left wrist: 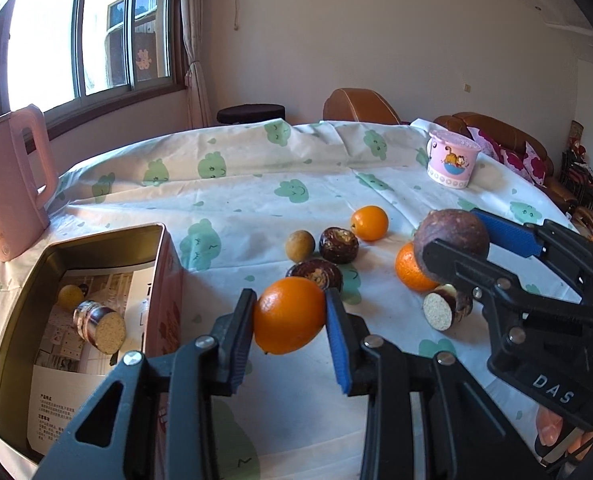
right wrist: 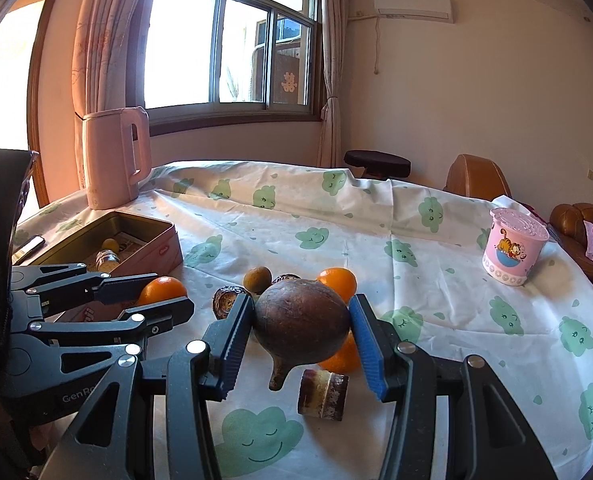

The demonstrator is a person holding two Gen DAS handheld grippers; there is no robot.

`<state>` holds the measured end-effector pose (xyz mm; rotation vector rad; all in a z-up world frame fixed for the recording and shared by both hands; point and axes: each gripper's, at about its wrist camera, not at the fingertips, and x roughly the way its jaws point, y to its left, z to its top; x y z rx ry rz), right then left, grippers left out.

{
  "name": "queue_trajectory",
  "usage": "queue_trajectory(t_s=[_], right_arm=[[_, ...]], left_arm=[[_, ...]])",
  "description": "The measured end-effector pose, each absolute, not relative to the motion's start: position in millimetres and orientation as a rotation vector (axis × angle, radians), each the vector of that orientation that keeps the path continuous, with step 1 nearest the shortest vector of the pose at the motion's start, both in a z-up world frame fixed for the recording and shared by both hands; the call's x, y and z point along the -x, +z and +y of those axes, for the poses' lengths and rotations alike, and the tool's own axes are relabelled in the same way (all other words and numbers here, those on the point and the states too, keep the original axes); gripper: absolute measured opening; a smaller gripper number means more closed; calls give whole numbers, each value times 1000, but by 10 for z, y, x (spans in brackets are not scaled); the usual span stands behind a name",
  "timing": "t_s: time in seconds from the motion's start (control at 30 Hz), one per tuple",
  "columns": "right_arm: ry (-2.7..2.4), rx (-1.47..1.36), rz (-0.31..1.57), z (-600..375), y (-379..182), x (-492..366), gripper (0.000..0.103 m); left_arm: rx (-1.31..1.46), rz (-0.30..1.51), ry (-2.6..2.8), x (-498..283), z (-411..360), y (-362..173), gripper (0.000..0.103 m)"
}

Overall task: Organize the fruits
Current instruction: 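Lift the brown fruit with the right gripper while the left lifts the orange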

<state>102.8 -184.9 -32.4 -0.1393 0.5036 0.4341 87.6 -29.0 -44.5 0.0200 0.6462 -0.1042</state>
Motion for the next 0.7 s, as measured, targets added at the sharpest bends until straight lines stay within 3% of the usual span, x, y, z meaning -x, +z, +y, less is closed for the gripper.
queue_trajectory(t_s=[0.7], right_arm=[[451, 129, 432, -1889, -271, -920, 52]], left_arm=[[-17, 524, -47, -684, -246, -329, 36]])
